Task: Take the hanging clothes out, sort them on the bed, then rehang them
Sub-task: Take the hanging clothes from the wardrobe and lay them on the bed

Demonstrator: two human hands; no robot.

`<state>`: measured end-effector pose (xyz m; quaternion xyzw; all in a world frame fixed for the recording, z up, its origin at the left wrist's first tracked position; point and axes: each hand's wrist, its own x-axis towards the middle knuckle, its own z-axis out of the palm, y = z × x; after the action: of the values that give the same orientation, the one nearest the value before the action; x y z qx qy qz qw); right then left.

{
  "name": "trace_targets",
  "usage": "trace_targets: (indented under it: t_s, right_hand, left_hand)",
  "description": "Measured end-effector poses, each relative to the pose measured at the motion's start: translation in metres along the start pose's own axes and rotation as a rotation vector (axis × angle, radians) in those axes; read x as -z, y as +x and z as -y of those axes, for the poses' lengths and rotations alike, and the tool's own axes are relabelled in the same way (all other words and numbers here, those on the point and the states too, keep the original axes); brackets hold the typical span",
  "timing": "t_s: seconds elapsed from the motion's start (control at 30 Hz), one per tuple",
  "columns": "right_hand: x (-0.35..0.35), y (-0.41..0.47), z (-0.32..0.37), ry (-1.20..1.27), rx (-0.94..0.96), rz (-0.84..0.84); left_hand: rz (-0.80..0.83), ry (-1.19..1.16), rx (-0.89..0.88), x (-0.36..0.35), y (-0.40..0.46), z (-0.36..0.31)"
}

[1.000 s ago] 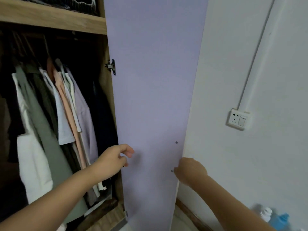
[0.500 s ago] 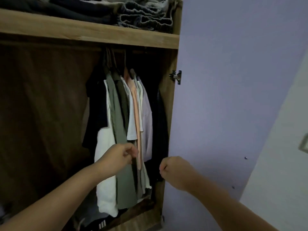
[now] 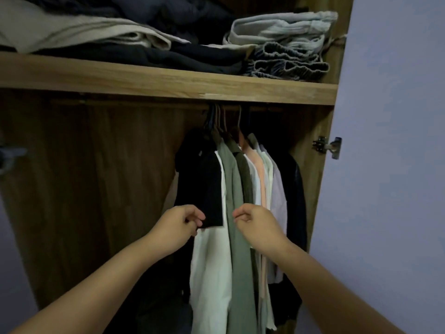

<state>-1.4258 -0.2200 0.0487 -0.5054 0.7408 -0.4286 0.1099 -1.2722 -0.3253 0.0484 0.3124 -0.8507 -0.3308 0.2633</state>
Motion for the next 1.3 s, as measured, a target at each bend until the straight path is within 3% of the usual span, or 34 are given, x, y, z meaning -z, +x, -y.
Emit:
trace_targets:
  t_s: [0.3, 0.5, 0.8, 1.03, 1.2, 1.3]
  right_hand:
    - [-0.010, 0.088, 0.022, 0.200, 0.028, -0.123]
    - [-0.017, 0.145, 0.023, 0.264, 0.069, -0.087]
    - [-0.030, 0.183, 0.026, 0.213, 0.136, -0.045]
    - [-0.046, 0.198, 0.041, -0.016, 0.086, -0.085]
    - [-0.064, 0.214, 0.060, 0.521, -0.072, 0.055]
    - [-0.080, 0.221, 0.069, 0.719, -0.140, 0.077]
  left_hand:
    - [-0.019, -0.058, -0.005, 0.013, 0.072, 0.024]
    - [-0.097, -0.059, 0.014, 0.011, 0.123, 0.027]
    - [-0.099, -0.183, -0.008, 0.013, 0.170, 0.039]
    - [-0.088, -0.304, -0.065, 0.026, 0.192, 0.045]
    - [-0.140, -0.351, -0.087, 0.049, 0.199, 0.056]
    - [-0.131, -0.378, -0.078, 0.061, 0.198, 0.066]
